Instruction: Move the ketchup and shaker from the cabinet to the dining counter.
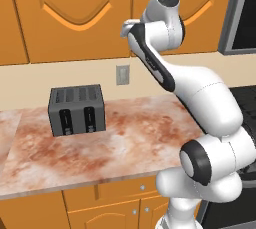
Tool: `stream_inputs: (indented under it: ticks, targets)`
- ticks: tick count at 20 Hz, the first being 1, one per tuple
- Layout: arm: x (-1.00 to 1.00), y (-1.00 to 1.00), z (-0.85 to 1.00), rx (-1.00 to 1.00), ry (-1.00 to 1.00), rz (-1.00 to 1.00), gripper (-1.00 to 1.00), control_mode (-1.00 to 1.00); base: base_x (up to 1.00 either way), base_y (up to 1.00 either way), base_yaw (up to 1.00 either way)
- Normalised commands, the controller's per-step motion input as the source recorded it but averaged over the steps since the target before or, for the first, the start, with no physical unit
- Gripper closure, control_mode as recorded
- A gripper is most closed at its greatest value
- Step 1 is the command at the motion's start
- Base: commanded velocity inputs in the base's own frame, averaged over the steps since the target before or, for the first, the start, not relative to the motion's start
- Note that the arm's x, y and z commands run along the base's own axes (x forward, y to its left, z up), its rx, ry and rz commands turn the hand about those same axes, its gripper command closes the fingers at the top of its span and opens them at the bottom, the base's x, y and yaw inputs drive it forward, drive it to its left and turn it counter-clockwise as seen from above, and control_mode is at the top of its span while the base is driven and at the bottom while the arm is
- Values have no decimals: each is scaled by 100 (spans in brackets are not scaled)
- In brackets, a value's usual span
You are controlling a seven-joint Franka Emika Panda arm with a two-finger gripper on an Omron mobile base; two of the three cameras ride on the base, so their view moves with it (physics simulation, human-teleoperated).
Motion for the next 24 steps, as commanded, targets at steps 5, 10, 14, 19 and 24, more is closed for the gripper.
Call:
stream_inputs:
  ticks: [5,10,14,19,24]
  targets:
    - [14,12,-1,3,0,-3,-100,-100,0,0,0]
    - [39,5,-7,0,-6,0,100,-100,0,0,0]
    - [41,7,-11,0,-2,0,100,-100,0,0,0]
    - [15,15,-5,2,-1,-3,100,-100,0,0,0]
    - [2,30,0,7,-2,-9,100,-100,0,0,0]
